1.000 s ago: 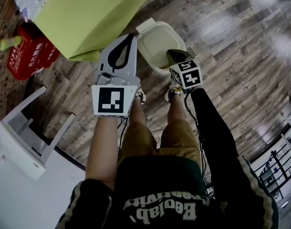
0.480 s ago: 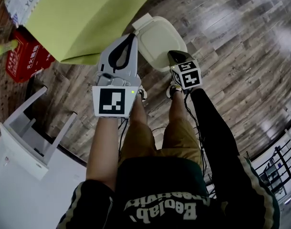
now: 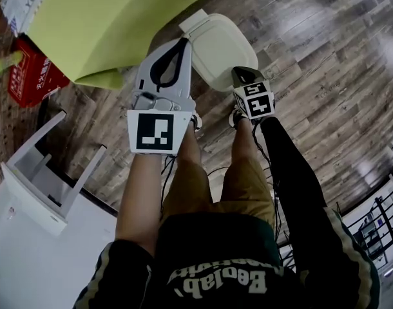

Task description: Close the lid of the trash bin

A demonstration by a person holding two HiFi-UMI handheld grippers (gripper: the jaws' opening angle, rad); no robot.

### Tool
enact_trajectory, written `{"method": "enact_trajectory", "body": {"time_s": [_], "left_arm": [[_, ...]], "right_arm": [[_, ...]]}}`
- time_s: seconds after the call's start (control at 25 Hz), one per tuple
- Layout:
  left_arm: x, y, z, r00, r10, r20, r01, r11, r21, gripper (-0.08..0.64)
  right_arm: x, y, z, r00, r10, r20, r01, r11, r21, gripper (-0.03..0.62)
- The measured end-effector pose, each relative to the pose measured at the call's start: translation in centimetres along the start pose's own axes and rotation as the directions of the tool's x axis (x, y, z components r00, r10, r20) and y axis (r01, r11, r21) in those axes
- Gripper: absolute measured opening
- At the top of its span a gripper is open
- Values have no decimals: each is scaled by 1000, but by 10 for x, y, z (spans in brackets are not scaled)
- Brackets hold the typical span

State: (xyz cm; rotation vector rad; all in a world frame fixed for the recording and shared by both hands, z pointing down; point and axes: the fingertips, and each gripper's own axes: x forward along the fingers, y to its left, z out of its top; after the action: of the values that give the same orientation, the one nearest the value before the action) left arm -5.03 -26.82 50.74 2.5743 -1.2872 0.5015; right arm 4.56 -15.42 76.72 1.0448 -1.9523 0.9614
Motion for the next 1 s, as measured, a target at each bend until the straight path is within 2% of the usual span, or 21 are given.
{"method": "enact_trajectory", "body": {"time_s": [0.12,0.36,0.52,1.0], "left_arm": [[2,-4,-2,1000,-4,-8,4,1000,-11,8],[-1,-12,-4,1000,-11,2,11,999,-33,8],[-5,-17,-14,1000,-29,-11,29,999,-30,8],[-9,-9,-37,999,-20,-47,18,999,-37,8]], "right_arm": [[5,-2,-5,1000,0,-3,0,999,32,8],[13,-8,-20,1000,-15,-7,15,999,42,8],[20,-9,-26,1000,-18,13,17,995,101,8],[38,-18,-42,999,-44,-10,44,992,116,8]]}}
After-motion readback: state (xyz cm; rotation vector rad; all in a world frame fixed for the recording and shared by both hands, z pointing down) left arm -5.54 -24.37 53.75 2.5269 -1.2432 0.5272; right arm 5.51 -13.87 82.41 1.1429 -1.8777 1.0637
